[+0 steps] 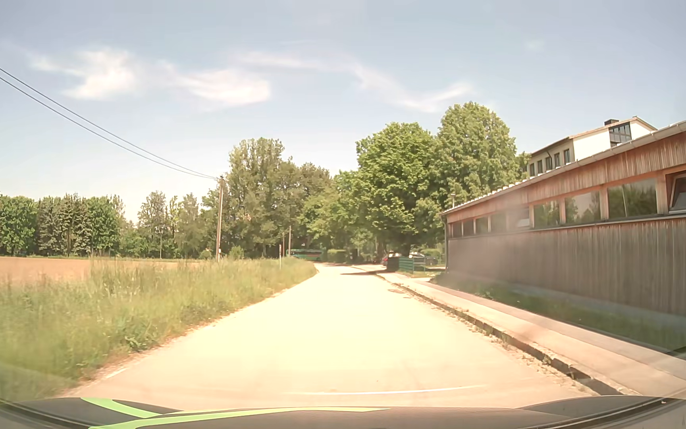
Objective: Follow the waypoints while adhering to traffic rules and regulations
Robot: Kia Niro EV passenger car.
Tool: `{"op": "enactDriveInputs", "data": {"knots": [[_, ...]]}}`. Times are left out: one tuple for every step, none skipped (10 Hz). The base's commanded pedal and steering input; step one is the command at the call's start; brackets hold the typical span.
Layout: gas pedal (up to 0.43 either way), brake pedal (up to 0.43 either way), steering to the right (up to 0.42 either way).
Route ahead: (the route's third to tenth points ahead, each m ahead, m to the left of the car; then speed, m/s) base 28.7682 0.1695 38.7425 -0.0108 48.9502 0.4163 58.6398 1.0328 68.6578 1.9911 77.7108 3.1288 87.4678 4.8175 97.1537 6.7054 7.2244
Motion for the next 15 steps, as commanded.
{"op": "enactDriveInputs", "data": {"knots": [[0.268,0.000,0.049],[0.268,0.000,0.034],[0.268,0.000,0.024],[0.268,0.000,0.018],[0.268,0.000,0.011],[0.260,0.000,0.003],[0.248,0.000,-0.001],[0.228,0.000,-0.002],[0.197,0.000,-0.003],[0.177,0.000,-0.003],[0.169,0.000,-0.005],[0.169,0.000,-0.008],[0.150,0.000,-0.008],[0.118,0.000,-0.008],[0.110,0.000,-0.008]]}}
